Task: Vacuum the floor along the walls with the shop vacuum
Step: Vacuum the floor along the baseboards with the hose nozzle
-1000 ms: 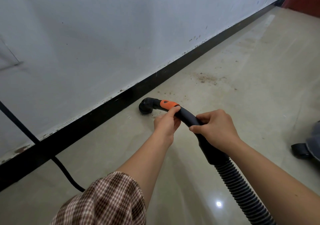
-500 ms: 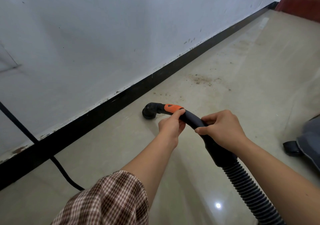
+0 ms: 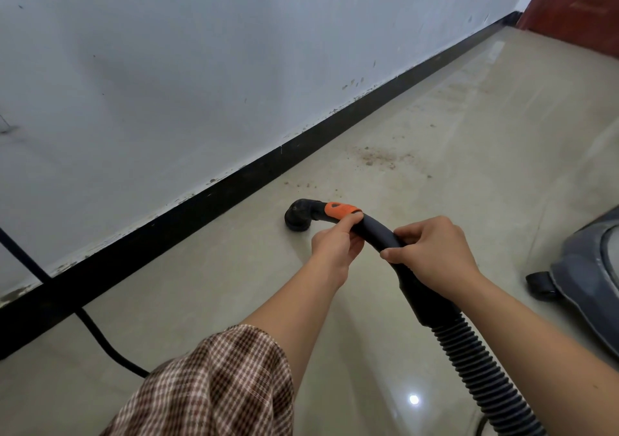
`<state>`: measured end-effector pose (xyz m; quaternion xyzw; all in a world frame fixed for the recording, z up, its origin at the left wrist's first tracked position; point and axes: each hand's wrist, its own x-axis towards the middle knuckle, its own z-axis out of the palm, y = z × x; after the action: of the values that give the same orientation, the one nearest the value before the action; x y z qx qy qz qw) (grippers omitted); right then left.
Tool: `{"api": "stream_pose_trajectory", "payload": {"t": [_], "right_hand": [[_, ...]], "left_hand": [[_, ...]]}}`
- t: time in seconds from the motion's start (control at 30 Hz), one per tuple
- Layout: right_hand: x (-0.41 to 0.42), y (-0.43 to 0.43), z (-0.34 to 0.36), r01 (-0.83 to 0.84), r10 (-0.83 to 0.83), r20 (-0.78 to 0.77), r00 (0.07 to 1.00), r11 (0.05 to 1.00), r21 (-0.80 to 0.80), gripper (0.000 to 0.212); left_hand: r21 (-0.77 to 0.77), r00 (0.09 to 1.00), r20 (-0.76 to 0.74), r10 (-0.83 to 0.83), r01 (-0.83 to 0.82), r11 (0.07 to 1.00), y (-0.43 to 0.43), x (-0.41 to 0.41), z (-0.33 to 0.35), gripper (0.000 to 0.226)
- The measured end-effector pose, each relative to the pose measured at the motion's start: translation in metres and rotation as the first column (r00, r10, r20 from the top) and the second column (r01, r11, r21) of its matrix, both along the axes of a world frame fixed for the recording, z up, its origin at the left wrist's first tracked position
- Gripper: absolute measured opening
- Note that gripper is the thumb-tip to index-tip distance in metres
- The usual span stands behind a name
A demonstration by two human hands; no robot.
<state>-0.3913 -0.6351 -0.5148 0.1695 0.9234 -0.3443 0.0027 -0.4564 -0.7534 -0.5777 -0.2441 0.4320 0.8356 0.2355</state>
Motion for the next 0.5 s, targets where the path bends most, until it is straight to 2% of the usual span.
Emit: {"api": "stream_pose_trajectory", "payload": {"t": [0.23, 0.5], "right_hand": [[0.008, 0.010, 0.006, 0.031, -0.031, 0.008, 0.999, 1.000, -0.004, 0.005], [0.015, 0.002, 0.011, 0.005, -0.004, 0.070, 0.998, 1.000, -0.025, 0.007]], "left_hand": [[0.000, 1.000, 0.017, -0.001, 0.001, 1.000, 0.013, 0.006, 0.002, 0.013], [-0.039, 0.998, 0.045, 0.043, -0.041, 0.998, -0.004, 0.018, 0.006, 0.025]]}}
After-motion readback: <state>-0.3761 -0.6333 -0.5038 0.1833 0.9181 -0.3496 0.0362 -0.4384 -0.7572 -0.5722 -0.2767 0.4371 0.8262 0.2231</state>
